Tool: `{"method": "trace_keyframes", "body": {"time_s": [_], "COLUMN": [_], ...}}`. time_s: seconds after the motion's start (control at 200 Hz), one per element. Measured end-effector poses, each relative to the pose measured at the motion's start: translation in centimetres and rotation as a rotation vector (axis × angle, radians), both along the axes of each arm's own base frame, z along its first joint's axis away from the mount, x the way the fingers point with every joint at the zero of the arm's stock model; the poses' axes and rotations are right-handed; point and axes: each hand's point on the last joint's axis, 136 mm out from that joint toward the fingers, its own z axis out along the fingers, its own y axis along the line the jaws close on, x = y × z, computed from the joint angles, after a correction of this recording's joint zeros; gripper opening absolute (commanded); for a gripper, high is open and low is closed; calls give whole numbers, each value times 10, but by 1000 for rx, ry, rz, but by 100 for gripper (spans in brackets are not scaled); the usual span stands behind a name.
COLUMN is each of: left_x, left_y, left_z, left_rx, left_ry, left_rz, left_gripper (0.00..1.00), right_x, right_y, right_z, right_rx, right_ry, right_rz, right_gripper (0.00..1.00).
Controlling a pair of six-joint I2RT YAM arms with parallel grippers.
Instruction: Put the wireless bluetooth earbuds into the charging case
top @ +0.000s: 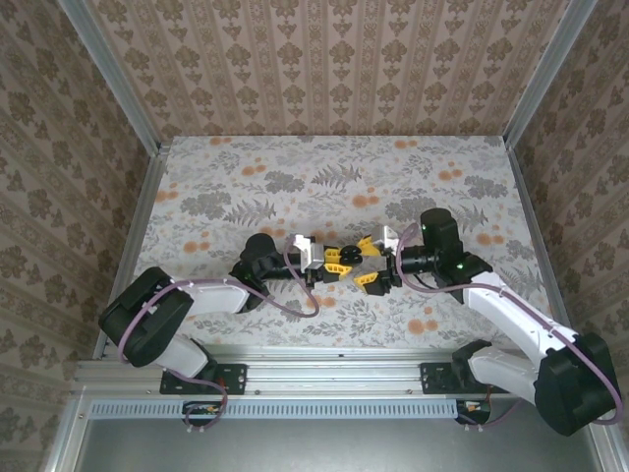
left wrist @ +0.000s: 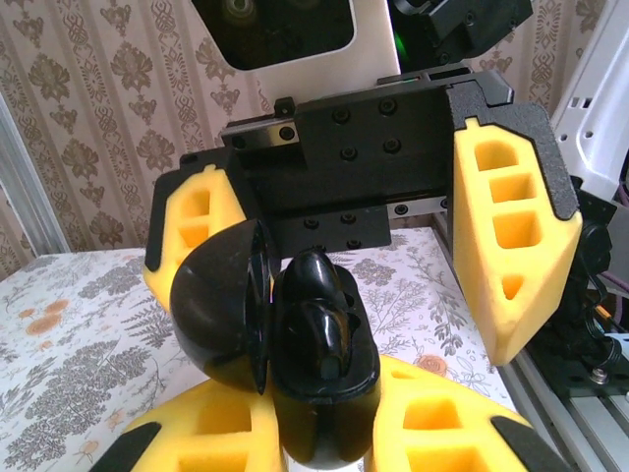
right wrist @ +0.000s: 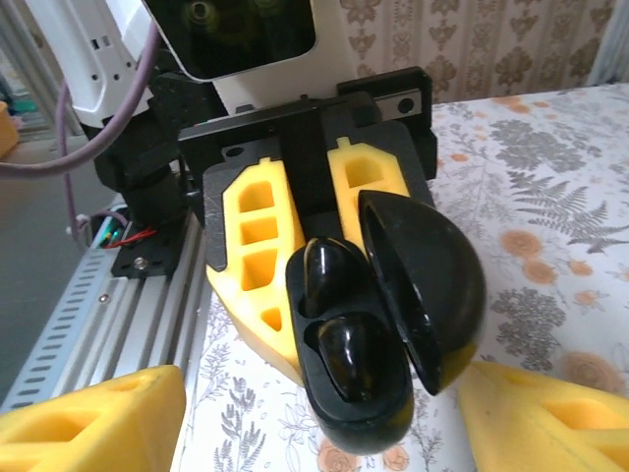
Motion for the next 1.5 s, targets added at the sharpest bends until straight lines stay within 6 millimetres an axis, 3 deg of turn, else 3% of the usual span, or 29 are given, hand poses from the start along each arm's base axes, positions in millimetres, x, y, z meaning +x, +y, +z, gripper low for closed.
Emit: {"method": "trace_keyframes", "body": {"time_s": [0.31, 0.585, 0.715, 0.83, 0.97, 1.1, 1.29, 1.5], "left_x": [1, 4, 8, 11, 41, 66, 89, 107], "left_y": [0, 1, 1, 0, -11, -23, -43, -67], "left_z": [-3, -9, -13, -16, -34, -49, -84, -116], "left_rx": [9, 26, 41, 53, 176, 275, 445, 569], "left_ry": [-6, 8, 37, 75, 324, 535, 862, 1105], "left_rz": [7, 30, 52, 66, 193, 287, 363, 412], "left_gripper": [1, 1, 1, 0, 0, 2, 3, 5], "right_x": [-7, -18, -9, 3, 42, 65, 79, 89], "right_y": [1, -5, -11, -16, -40, -69, -113, -156], "right_z": [6, 41, 47, 41, 14, -15, -47, -56], "right_rx": [7, 52, 67, 61, 27, 10, -23, -44], "right_ry": [-60, -212, -200, -128, 77, 217, 321, 328], "right_rz": [47, 33, -43, -128, -439, -688, -972, -1198], "right_gripper": [61, 58, 58, 58, 57, 56, 59, 61]}}
